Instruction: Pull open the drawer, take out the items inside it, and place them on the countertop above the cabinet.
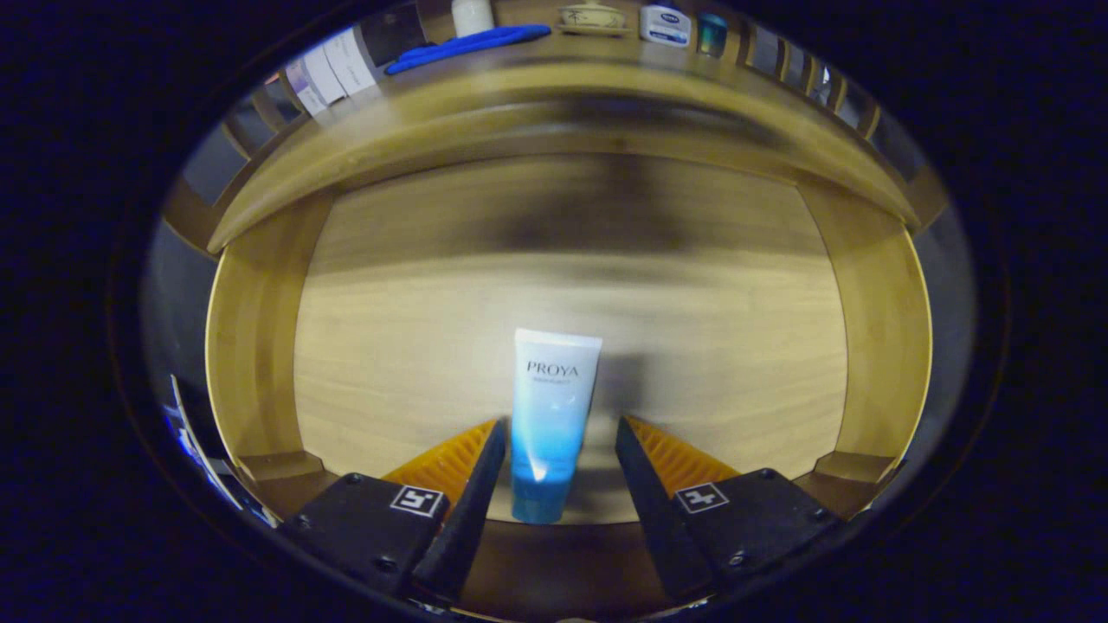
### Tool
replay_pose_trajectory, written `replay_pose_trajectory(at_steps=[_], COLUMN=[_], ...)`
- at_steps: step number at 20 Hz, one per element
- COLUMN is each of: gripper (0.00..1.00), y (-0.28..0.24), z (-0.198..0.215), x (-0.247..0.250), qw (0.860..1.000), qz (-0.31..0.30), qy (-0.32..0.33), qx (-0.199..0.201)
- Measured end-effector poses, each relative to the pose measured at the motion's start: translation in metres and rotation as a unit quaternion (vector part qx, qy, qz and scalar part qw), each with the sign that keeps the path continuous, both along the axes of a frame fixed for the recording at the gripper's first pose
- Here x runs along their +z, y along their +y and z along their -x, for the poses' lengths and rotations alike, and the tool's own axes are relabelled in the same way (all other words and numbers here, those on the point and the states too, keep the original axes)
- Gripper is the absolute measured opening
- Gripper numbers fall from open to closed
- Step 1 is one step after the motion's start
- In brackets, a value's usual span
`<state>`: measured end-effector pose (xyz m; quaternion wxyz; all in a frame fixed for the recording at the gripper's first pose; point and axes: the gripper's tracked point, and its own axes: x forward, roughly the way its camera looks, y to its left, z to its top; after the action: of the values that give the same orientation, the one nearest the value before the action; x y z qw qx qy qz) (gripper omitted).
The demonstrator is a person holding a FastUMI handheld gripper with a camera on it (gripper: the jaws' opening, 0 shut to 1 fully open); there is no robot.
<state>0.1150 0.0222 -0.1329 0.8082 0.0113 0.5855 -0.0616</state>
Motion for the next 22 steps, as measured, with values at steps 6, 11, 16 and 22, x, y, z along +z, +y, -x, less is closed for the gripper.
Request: replay_pose_trajectory(at_steps=[6,11,16,22], gripper=[0.52,0.48,0.48,0.48], y=[0.004,0.006,0.006,0.008], z=[-0.002,-0.006,-0.011,-0.018], x=[-0.004,0.021,0.063,0.113], qw=[1.000,0.999,0.997,0.993], qz=[-0.009,-0.030,-0.030,-0.030], qy=[-0.011,-0.039,-0.076,-0.112], qx=[-0.013,-0.011,0.000,0.016])
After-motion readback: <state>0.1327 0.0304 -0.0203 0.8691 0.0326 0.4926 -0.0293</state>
